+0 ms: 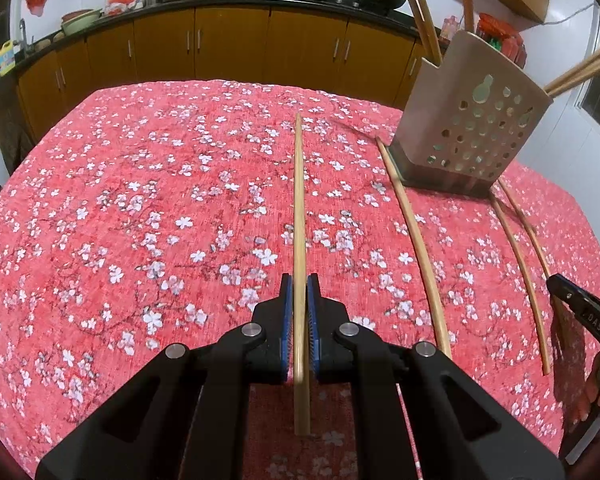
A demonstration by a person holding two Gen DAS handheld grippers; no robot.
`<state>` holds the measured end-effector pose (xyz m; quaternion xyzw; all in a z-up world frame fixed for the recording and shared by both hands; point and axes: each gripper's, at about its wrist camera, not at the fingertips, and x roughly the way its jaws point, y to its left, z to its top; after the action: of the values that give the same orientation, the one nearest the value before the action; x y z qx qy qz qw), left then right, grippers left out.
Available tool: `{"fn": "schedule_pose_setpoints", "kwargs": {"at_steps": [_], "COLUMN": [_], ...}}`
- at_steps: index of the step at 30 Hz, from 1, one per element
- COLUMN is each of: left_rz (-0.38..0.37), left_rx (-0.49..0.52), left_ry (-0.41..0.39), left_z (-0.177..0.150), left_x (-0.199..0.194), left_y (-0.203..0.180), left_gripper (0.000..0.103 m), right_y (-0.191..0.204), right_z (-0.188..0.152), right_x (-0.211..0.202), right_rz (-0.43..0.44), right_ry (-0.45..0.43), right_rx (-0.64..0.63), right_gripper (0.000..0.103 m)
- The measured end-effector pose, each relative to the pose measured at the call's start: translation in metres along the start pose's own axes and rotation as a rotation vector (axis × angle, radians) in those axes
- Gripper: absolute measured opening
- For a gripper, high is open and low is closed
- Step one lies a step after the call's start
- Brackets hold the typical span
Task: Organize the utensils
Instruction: 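Close the left tool on a chopstick while the right tool grasps another chopstick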
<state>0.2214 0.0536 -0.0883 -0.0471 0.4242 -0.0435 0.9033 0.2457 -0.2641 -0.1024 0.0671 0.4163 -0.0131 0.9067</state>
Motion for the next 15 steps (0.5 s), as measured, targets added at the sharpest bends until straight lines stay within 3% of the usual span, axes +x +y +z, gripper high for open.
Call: {"fn": "schedule_pose_setpoints", "kwargs": {"at_steps": [12, 15], "left_rz": [0.01, 0.004], "left_rx": [0.008, 0.006], "left_ry": [0.0, -0.002], "left_z": [-0.004, -0.004], "left_x": [-0.004, -0.01], "left_y": [-0.006, -0.005], "left_gripper": [0.008, 0.008], "right_y": [-0.001, -0.004], "right_z": [-0.003, -0.001], "right_x": [-0.005, -0.02], "right_rz": [0.009, 0.026], "right_ry": [-0.003, -0.036], "right_rx": [-0.002, 0.014], "right_gripper": [0.008, 0.008]}}
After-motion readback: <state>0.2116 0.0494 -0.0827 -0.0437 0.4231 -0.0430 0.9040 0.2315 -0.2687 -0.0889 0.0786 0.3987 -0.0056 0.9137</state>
